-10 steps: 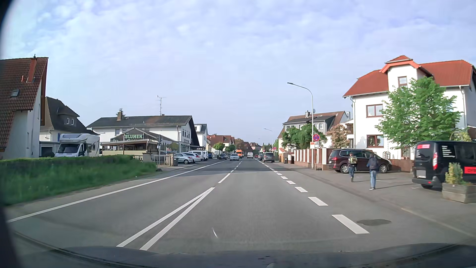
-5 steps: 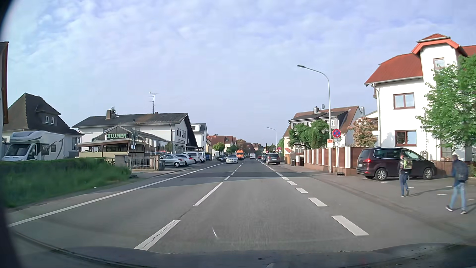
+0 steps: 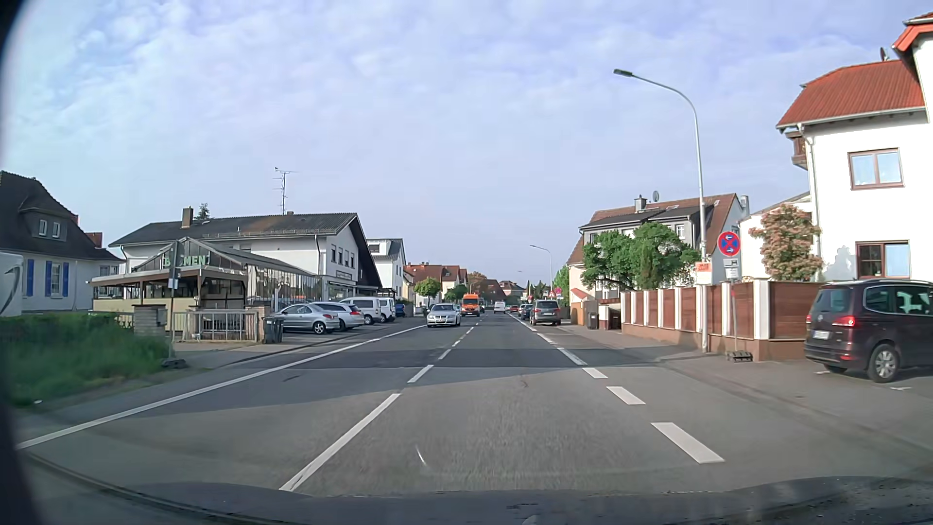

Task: Follow the waypoints while adhering to traffic rules and regulations

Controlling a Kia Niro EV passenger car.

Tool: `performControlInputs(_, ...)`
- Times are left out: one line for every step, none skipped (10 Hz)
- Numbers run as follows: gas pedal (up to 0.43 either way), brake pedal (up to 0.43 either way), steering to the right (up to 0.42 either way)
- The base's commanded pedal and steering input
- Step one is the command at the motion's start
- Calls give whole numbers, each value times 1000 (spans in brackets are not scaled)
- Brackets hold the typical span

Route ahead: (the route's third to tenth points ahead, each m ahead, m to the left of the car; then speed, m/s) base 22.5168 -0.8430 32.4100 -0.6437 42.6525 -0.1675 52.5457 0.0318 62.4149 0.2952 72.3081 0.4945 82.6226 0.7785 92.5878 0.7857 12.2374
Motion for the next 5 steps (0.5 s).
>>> performControlInputs(110,0,-9)
performControlInputs(98,0,-7)
performControlInputs(98,0,-6)
performControlInputs(87,0,-5)
performControlInputs(87,0,-5)
